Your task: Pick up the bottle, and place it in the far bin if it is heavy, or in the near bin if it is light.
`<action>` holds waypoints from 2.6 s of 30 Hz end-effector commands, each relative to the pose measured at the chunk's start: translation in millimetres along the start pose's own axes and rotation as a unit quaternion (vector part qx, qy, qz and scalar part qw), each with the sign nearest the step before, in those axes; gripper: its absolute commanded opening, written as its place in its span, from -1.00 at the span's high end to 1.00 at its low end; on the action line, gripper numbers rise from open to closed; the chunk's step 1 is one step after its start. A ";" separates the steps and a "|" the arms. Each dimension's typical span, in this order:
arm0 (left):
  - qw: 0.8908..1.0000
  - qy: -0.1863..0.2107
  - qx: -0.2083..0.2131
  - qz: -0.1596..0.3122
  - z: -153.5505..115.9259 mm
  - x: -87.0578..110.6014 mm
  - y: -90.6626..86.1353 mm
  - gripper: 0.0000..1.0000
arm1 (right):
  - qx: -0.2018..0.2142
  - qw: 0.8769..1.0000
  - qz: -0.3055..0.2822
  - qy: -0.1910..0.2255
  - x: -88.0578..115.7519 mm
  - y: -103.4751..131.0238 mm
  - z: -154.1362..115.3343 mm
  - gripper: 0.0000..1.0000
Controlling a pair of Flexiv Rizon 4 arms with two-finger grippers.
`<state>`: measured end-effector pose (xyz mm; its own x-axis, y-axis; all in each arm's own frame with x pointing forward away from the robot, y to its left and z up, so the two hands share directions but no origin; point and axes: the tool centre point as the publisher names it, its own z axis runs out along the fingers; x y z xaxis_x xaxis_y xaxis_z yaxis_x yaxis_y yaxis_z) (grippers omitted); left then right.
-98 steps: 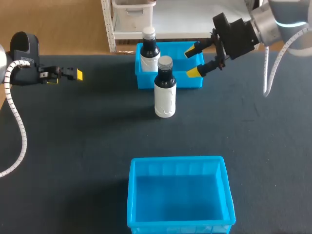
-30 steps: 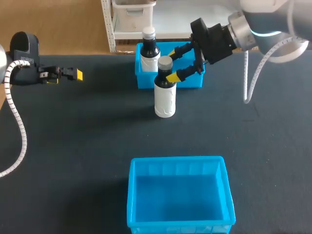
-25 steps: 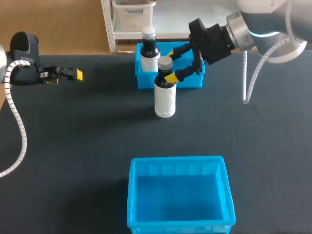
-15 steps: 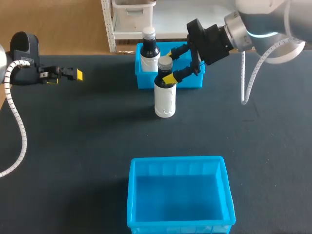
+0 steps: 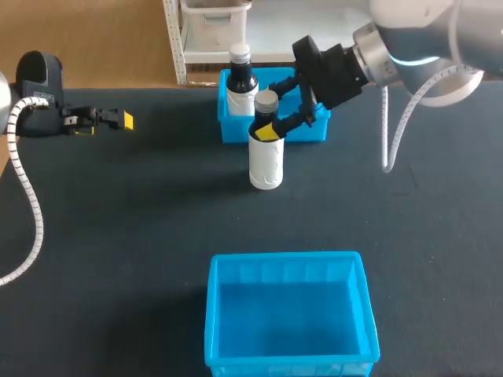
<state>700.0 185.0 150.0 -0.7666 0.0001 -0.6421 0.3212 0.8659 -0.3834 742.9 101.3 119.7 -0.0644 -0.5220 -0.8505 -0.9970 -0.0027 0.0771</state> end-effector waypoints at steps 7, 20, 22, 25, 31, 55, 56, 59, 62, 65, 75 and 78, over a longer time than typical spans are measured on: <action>1.000 0.000 0.000 0.000 0.0 0.0 0.0 -1.00 | 0.001 1.000 -0.001 0.006 -1.5 1.4 5.7 -1.00; 1.000 0.000 0.000 0.000 0.0 0.0 0.0 -1.00 | 0.005 1.000 0.002 -0.003 -0.8 3.8 8.4 -1.00; 1.000 0.000 0.000 0.000 0.0 0.0 0.0 -1.00 | 0.007 1.000 0.003 -0.009 0.1 4.0 8.3 -1.00; 1.000 0.000 0.000 0.000 0.0 0.0 0.0 -1.00 | 0.008 1.000 0.004 -0.012 1.3 4.2 7.8 -1.00; 1.000 0.000 0.000 0.000 0.0 0.0 0.0 -1.00 | 0.018 1.000 0.008 -0.013 4.0 4.2 2.8 -1.00; 1.000 0.000 0.000 0.000 0.0 0.0 0.0 -1.00 | 0.017 1.000 0.005 -0.015 2.3 5.9 4.7 -0.55; 1.000 0.000 0.000 0.000 0.0 0.0 0.0 -1.00 | 0.017 1.000 0.005 -0.015 2.2 5.8 4.7 -0.53; 1.000 0.000 0.000 0.000 0.0 0.0 0.0 -1.00 | 0.017 1.000 0.005 -0.015 2.2 5.8 4.7 -0.29; 1.000 0.000 0.000 0.000 0.0 0.0 0.0 -1.00 | 0.016 1.000 0.005 -0.015 2.2 5.8 4.8 -0.16; 1.000 0.000 0.000 0.000 0.0 0.0 0.0 -1.00 | 0.016 1.000 0.005 -0.015 2.2 5.8 4.8 0.01; 1.000 0.000 0.000 0.000 0.0 0.0 0.0 -1.00 | 0.011 1.000 0.006 -0.020 3.5 1.5 4.1 -0.02; 1.000 0.000 0.000 0.000 0.0 0.0 0.0 -1.00 | 0.009 1.000 0.006 -0.023 3.5 -1.1 3.7 0.00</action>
<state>700.0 185.0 149.9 -0.7666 0.0000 -0.6421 0.3212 0.8659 -0.3834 739.0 103.3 116.7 -0.0781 -0.4889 -0.8688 -0.9969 0.0293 0.0731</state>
